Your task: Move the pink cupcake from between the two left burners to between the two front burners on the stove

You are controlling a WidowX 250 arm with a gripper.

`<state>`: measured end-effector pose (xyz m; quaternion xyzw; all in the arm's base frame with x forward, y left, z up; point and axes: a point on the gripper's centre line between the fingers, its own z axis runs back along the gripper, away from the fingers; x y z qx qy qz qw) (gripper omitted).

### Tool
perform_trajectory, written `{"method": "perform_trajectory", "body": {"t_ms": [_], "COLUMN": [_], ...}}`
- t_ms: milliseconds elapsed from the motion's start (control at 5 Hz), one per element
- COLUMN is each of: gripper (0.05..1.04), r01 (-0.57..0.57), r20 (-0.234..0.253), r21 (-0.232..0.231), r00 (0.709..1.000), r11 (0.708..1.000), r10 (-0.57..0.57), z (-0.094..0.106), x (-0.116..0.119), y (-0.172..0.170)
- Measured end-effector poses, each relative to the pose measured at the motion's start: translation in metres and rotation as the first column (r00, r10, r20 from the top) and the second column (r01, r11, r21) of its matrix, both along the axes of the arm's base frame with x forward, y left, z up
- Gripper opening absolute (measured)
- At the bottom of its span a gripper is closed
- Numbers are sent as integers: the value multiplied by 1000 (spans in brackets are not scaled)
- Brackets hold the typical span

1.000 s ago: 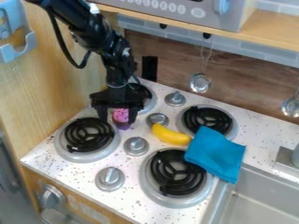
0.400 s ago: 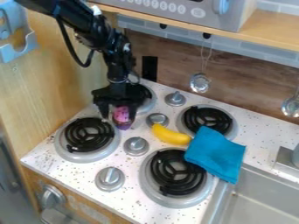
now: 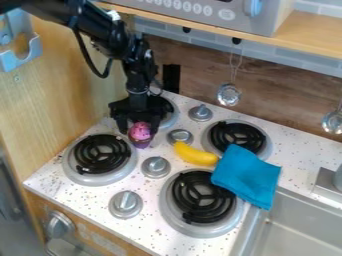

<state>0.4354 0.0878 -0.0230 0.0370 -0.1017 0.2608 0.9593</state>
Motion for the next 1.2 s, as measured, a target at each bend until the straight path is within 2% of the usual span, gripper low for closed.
{"method": "perform_trajectory", "body": {"t_ms": [400, 800, 1200], "gripper": [986, 858, 858], "r01": [-19, -50, -75], "r20": [-7, -21, -10], "r21": [-13, -20, -46], "r00": [1000, 999, 997], "r11": [1000, 999, 996], "r10": [19, 50, 75], "z": [-6, -14, -14], "x": [2, 6, 5], "y": [4, 6, 8]}}
